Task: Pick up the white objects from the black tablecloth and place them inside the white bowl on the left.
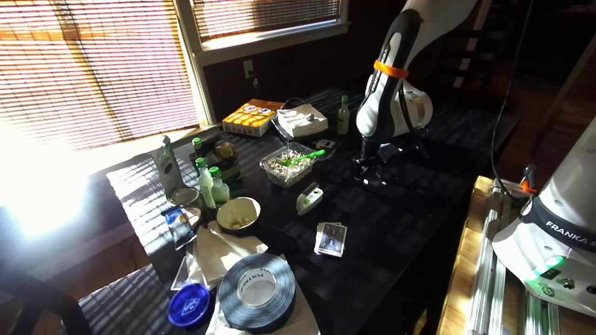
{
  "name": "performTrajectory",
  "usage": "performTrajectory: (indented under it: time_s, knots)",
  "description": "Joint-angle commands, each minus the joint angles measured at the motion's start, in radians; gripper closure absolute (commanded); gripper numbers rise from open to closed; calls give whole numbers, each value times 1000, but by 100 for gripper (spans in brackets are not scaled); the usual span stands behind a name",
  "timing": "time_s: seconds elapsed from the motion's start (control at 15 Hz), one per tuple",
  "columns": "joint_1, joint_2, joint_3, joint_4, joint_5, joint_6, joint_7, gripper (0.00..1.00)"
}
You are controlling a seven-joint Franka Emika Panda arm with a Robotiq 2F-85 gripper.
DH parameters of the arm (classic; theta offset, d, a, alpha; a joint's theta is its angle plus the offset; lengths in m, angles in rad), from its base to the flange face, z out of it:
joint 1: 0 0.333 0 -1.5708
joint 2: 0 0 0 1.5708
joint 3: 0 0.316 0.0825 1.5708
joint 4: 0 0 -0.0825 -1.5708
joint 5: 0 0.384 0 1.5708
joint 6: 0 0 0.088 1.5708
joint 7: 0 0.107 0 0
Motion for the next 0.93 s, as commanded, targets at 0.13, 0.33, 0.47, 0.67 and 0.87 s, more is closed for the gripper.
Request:
performTrajectory:
  time_s: [0.13, 0.33, 0.47, 0.67, 0.87]
  knots:
    - [45, 30, -18, 4, -23, 37, 55, 34]
    - [43, 28, -12, 3, -21, 59, 56, 56]
    - [41, 31, -10, 4, -19, 72, 59, 69]
    - [40, 28, -12, 1, -19, 80, 64, 91]
    - [33, 14, -13, -3, -17, 73, 72, 100]
